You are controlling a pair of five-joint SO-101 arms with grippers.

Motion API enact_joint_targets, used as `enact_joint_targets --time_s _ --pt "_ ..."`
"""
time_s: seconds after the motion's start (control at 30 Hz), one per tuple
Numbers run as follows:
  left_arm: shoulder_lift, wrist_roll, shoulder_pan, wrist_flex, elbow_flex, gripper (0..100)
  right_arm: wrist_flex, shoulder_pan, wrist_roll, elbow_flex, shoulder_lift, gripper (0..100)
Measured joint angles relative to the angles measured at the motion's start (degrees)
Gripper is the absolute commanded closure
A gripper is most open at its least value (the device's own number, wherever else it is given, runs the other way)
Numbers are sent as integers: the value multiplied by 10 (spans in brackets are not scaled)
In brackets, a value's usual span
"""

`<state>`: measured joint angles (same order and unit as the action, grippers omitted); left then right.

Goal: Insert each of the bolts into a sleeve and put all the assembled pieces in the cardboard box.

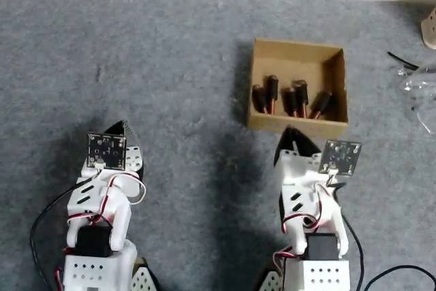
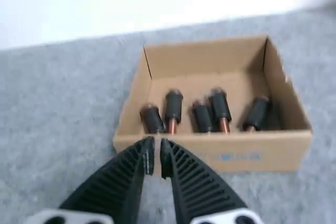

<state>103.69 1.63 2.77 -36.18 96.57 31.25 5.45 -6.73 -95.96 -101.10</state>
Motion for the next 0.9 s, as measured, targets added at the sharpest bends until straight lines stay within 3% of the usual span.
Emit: enact_joint_targets --time_s 0.13,0.67,0.9 --pt "0 0 0 -25 0 991 47 0 0 0 -4 992" --pt "0 0 5 -387 0 993 362 -13 0 0 -10 992" --pt "0 0 5 -409 0 993 365 -25 0 0 -11 992"
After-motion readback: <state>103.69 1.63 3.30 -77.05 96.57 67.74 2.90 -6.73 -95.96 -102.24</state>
